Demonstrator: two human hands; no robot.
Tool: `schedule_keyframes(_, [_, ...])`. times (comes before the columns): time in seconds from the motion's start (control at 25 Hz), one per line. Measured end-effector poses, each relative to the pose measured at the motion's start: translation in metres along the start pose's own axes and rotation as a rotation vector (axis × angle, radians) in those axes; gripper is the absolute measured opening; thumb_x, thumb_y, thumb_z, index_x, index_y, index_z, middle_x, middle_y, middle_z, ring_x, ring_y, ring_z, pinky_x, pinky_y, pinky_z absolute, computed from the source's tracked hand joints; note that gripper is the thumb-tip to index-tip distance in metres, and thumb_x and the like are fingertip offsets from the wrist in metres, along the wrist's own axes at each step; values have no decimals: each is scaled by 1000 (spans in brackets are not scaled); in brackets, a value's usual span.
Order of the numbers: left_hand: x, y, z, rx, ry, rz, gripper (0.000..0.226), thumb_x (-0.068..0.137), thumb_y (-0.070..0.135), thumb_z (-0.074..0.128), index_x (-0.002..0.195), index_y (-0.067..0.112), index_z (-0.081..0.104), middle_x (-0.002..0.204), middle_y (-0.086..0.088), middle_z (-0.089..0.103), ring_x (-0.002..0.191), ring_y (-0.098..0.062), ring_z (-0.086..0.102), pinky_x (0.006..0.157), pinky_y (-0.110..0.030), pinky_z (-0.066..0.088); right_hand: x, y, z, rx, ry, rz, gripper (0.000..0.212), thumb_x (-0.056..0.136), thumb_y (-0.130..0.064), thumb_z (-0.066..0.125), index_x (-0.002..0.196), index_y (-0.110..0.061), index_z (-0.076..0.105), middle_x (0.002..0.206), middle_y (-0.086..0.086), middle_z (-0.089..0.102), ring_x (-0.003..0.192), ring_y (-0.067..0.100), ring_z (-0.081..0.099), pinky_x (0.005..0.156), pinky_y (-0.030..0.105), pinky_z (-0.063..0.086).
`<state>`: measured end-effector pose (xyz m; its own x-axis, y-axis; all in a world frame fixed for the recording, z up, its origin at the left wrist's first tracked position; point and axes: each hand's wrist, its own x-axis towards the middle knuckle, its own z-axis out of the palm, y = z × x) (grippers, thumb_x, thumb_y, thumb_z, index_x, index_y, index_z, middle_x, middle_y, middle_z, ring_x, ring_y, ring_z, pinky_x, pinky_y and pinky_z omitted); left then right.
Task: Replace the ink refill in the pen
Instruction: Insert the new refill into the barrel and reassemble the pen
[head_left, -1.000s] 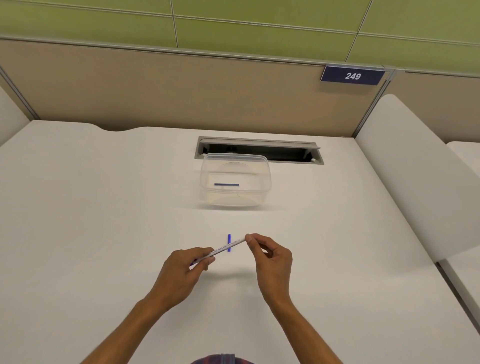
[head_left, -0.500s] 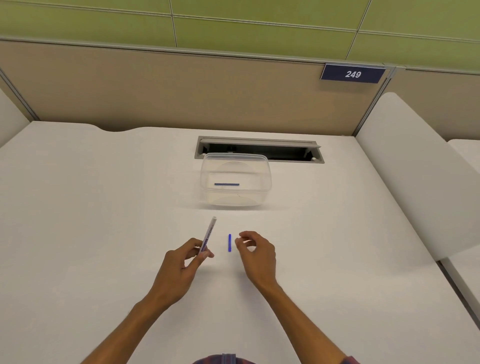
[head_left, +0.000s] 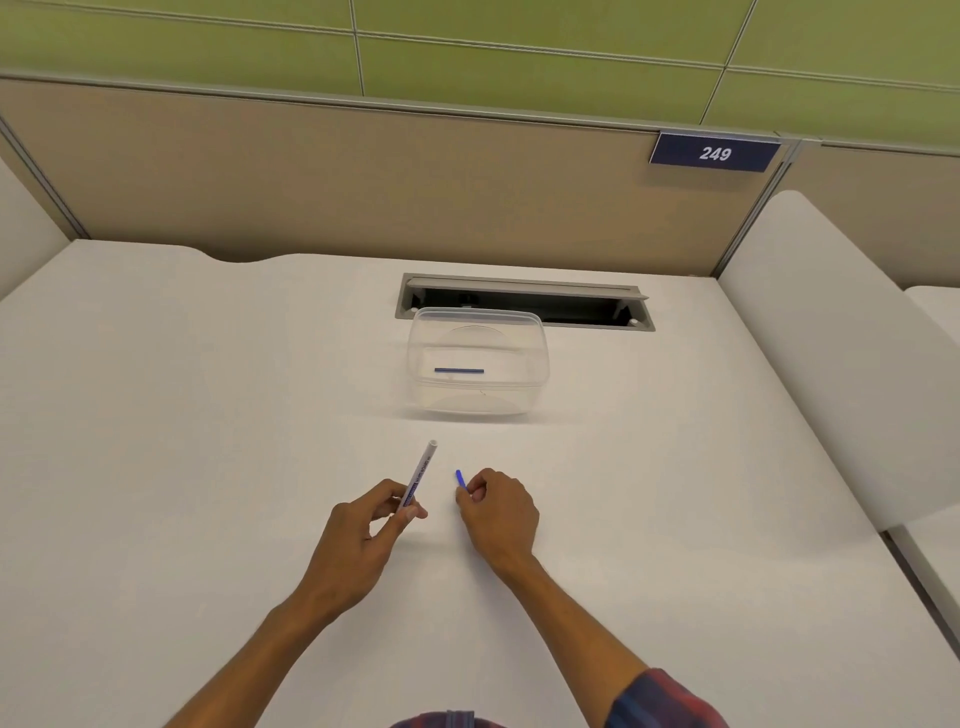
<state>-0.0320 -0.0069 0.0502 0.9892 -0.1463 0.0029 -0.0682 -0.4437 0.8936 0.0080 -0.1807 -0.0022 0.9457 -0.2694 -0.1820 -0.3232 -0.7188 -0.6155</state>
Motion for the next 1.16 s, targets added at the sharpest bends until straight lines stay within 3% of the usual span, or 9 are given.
schedule_keyframes(0.16, [0, -3, -3, 52, -2, 17, 7, 95, 24, 58, 88, 23, 62, 83, 15, 73, 96, -2, 65, 71, -37, 49, -3, 3, -9, 161, -3, 40, 13, 88, -35, 61, 85, -23, 65, 76, -13, 66, 74, 10, 62, 63, 23, 44])
schedule_keyframes(0.32, [2, -6, -7, 60, -6, 19, 10, 95, 22, 59, 86, 22, 61, 77, 9, 70, 89, -15, 66, 69, -37, 48, -13, 4, -22, 488, -39, 49, 9, 89, -30, 65, 85, -21, 67, 74, -6, 75, 71, 7, 70, 70, 26, 53])
schedule_keyframes(0.44, [4, -10, -11, 60, -13, 28, 9, 95, 26, 57, 87, 23, 61, 75, 5, 68, 78, -22, 65, 70, -44, 50, -22, 1, -42, 728, -17, 39, 9, 89, -16, 66, 85, -18, 73, 77, -4, 74, 67, 5, 66, 69, 18, 49])
schedule_keyframes(0.52, [5, -12, -12, 57, -18, 27, 8, 94, 25, 56, 88, 23, 61, 75, 4, 68, 75, -22, 64, 71, -45, 50, -26, 1, -60, 819, 11, 28, 8, 90, -17, 68, 87, -20, 74, 82, -4, 73, 73, 7, 64, 72, 19, 49])
schedule_keyframes(0.6, [5, -12, -12, 59, -26, 30, 10, 96, 20, 57, 87, 24, 61, 75, 4, 67, 77, -20, 65, 72, -40, 50, -30, 0, -75, 835, 20, -2, 8, 91, -18, 68, 91, -22, 75, 87, -6, 73, 79, 6, 64, 72, 18, 48])
schedule_keyframes(0.84, [2, -11, -12, 110, -63, 61, 10, 90, 31, 50, 85, 28, 58, 76, 5, 67, 74, -18, 63, 72, -39, 52, -44, -2, -93, 717, 79, -134, 15, 94, -16, 64, 93, -26, 75, 93, -12, 75, 85, -1, 63, 58, 12, 40])
schedule_keyframes(1.16, [0, -12, -10, 166, -75, 75, 11, 89, 33, 48, 85, 31, 57, 78, 7, 66, 75, -18, 62, 73, -42, 53, -51, -3, -94, 644, 72, -213, 16, 94, -16, 63, 93, -28, 74, 97, -18, 73, 96, 4, 65, 66, 15, 42])
